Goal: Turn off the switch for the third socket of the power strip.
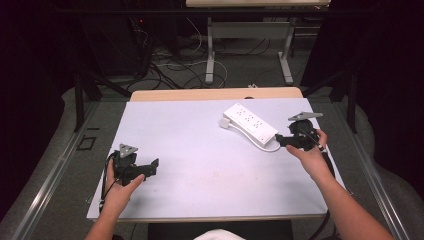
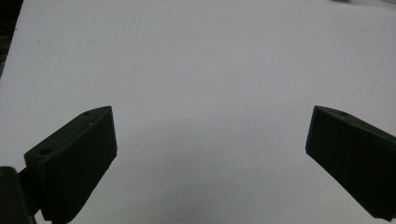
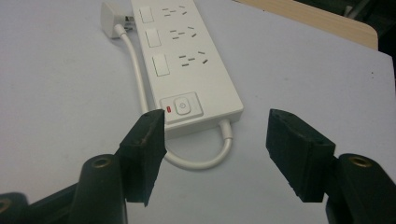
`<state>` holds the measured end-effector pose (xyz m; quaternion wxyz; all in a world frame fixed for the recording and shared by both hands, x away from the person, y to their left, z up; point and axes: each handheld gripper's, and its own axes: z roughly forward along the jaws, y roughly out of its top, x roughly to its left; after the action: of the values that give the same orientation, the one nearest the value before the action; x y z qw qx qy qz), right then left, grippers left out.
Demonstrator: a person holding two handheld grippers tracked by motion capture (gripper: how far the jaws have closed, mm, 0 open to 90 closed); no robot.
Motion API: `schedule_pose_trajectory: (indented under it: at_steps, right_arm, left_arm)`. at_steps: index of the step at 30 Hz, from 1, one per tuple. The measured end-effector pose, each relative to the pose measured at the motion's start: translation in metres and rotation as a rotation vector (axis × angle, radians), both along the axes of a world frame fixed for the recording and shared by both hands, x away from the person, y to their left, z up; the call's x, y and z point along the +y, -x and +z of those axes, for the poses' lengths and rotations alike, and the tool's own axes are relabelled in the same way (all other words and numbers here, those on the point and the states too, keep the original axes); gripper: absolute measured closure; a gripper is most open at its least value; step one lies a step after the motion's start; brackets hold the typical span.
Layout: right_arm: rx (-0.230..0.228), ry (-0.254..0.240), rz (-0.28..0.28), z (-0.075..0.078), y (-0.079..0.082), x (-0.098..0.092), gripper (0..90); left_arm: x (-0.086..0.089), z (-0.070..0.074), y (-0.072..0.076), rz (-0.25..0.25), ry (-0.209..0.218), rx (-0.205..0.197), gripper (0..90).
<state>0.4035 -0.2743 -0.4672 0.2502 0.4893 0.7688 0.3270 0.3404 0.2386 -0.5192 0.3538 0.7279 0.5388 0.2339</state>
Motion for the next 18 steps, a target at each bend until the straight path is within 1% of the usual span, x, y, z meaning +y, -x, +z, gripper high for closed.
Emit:
schedule_pose_trajectory:
  at_steps: [2,3,4,6,8,11,13,16,18]
  right_arm:
    - [0.004,-0.003,0.001,0.0,-0.002,0.001,39.1]
    - [0.011,-0.013,0.001,0.0,-0.004,0.002,39.5]
    - [0.014,-0.013,0.001,0.001,-0.006,0.002,39.6]
    - [0.029,-0.014,0.005,0.001,-0.011,0.005,41.4]
    - [0.03,-0.014,0.005,0.001,-0.013,0.006,42.1]
    - [0.048,-0.015,0.018,-0.001,-0.019,0.01,43.1]
    - [0.045,-0.01,0.025,-0.001,-0.021,0.01,43.1]
    - [0.045,0.0,0.039,-0.003,-0.028,0.013,43.7]
    - [0.045,0.004,0.042,-0.003,-0.03,0.014,44.4]
  left_arm:
    - [0.001,0.0,0.0,-0.006,-0.004,0.018,2.1]
    - [0.001,0.0,0.0,-0.005,-0.003,0.023,2.3]
    - [0.0,0.0,0.0,0.0,0.005,0.018,2.3]
    - [0.0,-0.001,0.0,-0.002,-0.004,0.017,2.3]
    - [0.0,-0.001,-0.001,0.006,0.002,0.014,2.3]
    - [0.001,-0.001,-0.001,0.008,-0.001,0.012,2.3]
    - [0.001,-0.002,-0.001,0.004,-0.008,0.014,2.3]
    - [0.001,-0.002,-0.001,0.004,-0.007,0.014,2.3]
    - [0.002,-0.002,-0.001,0.003,-0.007,0.014,2.3]
